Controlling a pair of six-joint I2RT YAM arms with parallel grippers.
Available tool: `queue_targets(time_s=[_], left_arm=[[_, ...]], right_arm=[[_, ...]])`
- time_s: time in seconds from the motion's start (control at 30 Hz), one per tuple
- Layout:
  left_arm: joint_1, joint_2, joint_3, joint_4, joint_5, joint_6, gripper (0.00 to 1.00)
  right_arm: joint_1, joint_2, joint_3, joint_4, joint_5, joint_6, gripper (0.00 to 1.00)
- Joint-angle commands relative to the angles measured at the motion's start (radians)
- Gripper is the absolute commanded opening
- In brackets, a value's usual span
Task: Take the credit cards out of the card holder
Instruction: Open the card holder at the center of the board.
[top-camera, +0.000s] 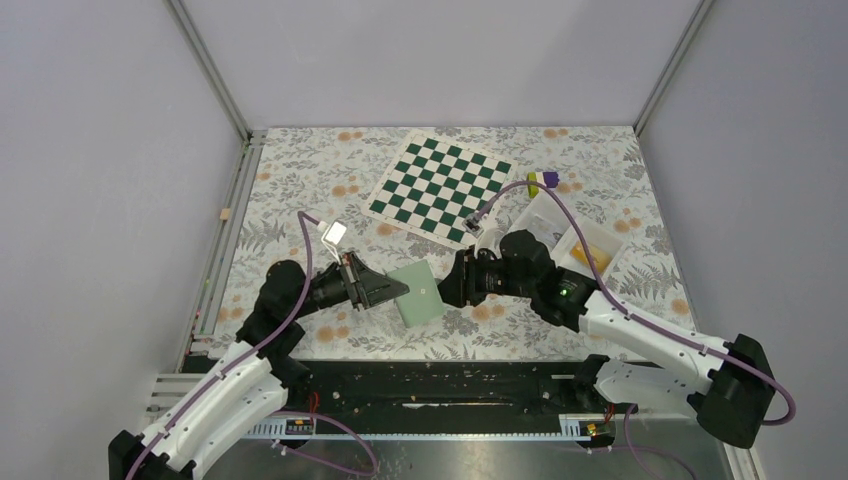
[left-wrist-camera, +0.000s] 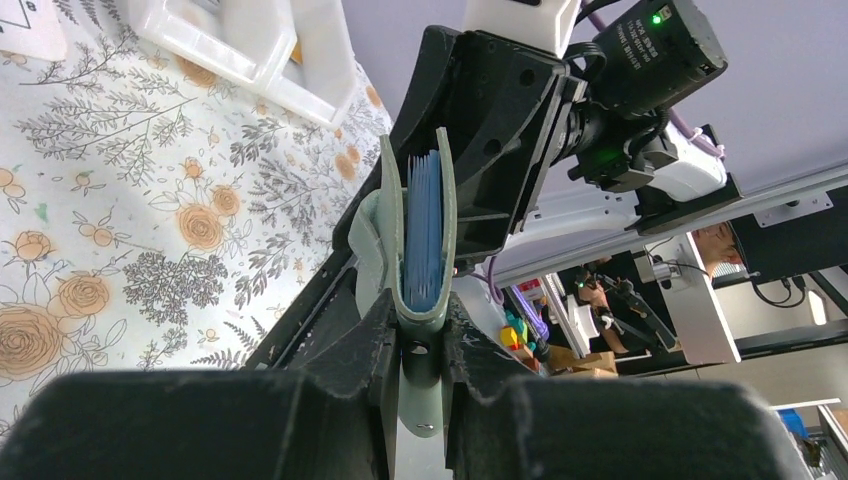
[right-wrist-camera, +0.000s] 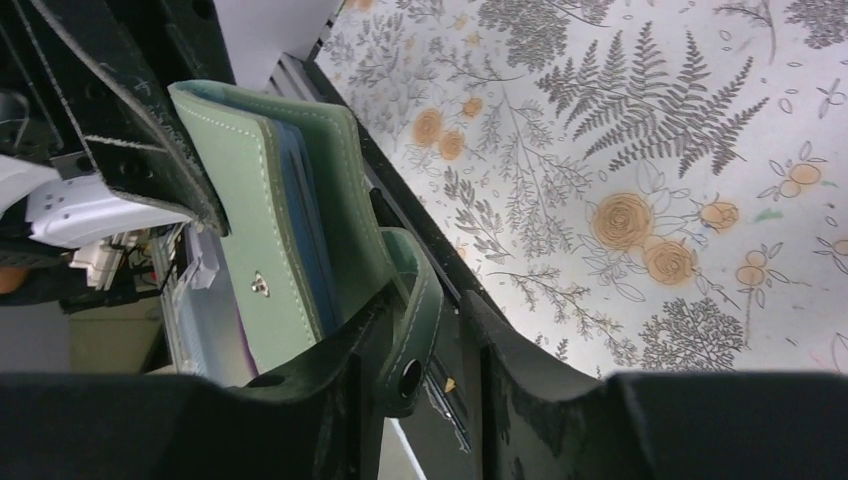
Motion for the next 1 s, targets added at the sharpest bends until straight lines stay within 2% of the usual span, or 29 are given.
queue_targets(time_s=[0.0,0.07,0.17,0.3,0.43,0.6,0.7,0.9,0.93,0.97], left_arm=[[-0.004,-0.027,0.026,0.087,0.032,-0.006,0.00],[-0.004,-0.026,0.024,0.084,0.033,-0.006,0.00],[-0.003,-0.023,0.014,0.099,0.034,-0.017,0.00],[-0.003,-0.025,0.006,0.140,0.050,-0.031,0.00],[-0.004,-0.027,0.004,0.162,0.066,-0.036,0.00],[-0.004,-0.025,0.002,0.156,0.068,-0.031,0.00],[-0.004,-0.015,0.002,0.143,0.067,-0.018,0.01],[-0.003,0.025,0.009,0.145,0.072,-0.002,0.12],[-0.004,0.030,0.010,0.151,0.073,-0.002,0.10],[-0.003,0.033,0.008,0.167,0.080,-0.003,0.03]], right_arm=[[-0.014,-0.048,-0.020,0.106,-0.060,-0.003,0.36],[-0.020,-0.074,-0.042,0.137,-0.058,0.003,0.38],[-0.026,-0.097,-0.060,0.176,-0.087,0.012,0.49],[-0.027,-0.083,-0.044,0.184,-0.153,0.011,0.50],[-0.028,-0.085,-0.044,0.206,-0.179,0.016,0.36],[-0.039,-0.121,-0.082,0.294,-0.203,0.041,0.00],[-0.045,-0.162,-0.107,0.315,-0.181,0.046,0.00],[-0.052,-0.187,-0.118,0.323,-0.187,0.059,0.00],[-0.053,-0.187,-0.119,0.325,-0.185,0.062,0.00],[-0.053,-0.189,-0.118,0.325,-0.186,0.065,0.00]])
